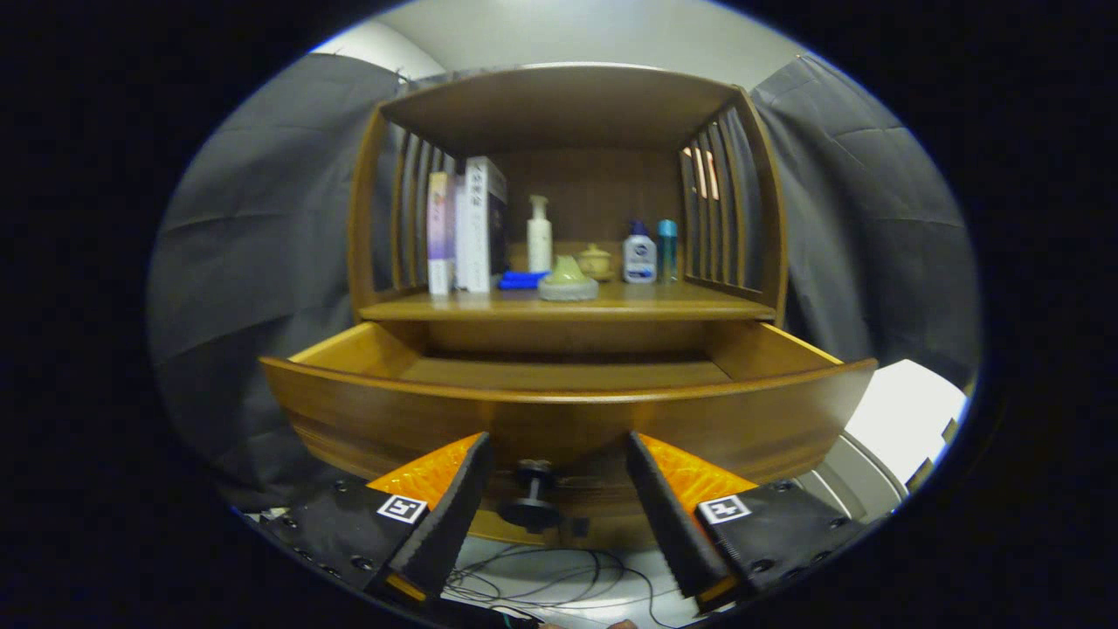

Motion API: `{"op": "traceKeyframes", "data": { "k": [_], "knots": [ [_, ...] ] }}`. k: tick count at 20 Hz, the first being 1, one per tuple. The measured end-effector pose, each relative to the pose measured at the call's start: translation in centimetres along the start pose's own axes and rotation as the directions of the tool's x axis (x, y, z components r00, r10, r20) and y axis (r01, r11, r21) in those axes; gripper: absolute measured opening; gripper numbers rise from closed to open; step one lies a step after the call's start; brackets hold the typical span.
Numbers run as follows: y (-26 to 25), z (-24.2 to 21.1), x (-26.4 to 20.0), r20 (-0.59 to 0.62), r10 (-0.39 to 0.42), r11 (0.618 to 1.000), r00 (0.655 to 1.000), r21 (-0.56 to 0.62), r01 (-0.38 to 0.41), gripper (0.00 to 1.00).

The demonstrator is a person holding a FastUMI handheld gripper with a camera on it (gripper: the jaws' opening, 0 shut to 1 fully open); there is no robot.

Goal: Pull open the drawer, take out the items inside it, and place them on the countertop above the cabinet.

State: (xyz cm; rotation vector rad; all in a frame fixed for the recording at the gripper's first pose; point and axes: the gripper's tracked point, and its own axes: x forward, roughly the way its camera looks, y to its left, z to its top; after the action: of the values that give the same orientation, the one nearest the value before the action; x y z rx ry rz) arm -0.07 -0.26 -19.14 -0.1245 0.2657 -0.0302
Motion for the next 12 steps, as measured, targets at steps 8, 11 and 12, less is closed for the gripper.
{"op": "traceKeyframes", "data": {
  "k": [8,11,12],
  "knots": [
    [0.5,1.3,3.1,0.034,-0.037,0.999,0.999,-0.039,0.038,0.98],
    [0.7,1.5,5.4,0.004,-0.04,0.999,0.999,-0.028,0.04,0.98],
    [0.8,1.9,6.1,0.008,-0.044,0.999,0.999,-0.021,0.044,0.98]
  ]
}}
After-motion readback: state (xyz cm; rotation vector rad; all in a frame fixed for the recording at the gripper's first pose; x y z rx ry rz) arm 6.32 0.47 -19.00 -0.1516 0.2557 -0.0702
